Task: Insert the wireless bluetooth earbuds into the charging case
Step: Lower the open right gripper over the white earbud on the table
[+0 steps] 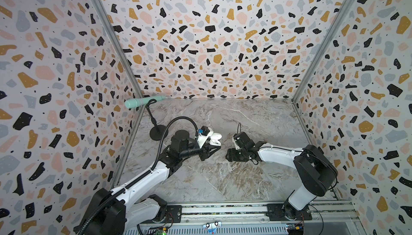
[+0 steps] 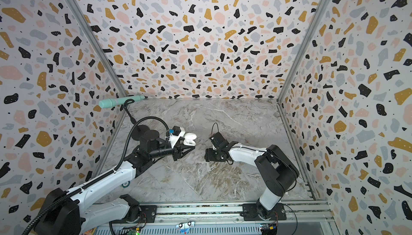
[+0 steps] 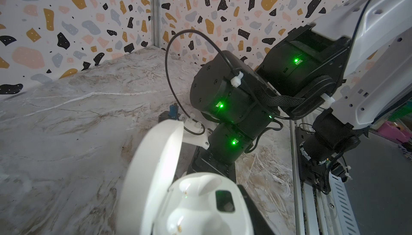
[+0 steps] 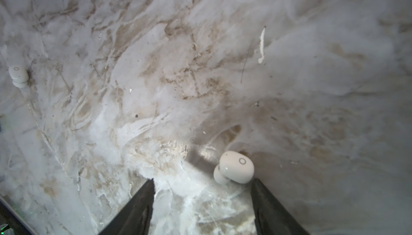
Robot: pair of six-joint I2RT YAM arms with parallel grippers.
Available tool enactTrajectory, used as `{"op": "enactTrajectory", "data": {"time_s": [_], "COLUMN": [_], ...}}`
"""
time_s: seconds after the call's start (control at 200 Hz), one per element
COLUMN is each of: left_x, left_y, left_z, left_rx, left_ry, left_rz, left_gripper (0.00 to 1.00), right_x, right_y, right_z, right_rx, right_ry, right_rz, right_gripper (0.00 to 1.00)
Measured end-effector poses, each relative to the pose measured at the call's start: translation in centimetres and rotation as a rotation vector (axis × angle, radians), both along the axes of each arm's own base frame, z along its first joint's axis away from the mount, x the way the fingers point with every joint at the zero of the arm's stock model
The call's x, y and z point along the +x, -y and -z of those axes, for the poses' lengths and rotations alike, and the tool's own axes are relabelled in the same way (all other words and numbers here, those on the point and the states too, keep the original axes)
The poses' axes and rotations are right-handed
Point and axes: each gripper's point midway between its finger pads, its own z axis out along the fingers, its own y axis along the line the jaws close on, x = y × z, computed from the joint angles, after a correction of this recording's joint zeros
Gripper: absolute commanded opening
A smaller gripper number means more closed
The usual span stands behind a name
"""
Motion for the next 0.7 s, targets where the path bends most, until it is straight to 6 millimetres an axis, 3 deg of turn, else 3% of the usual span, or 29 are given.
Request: {"op": "enactTrajectory", "data": {"time_s": [0.696], "left_x": [0.0], "left_y": [0.0], "left_z": [-0.1], "left_rx": [0.000], "left_ry": [0.001], "left_rz": [0.000], "left_gripper": [0.12], "right_x": [1.6], "right_y": [-1.5], "right_z": [-0.1], "right_rx": [-0.002], "right_ry": [0.007], "right_rz": [-0.049], "right_gripper": [0.68]}}
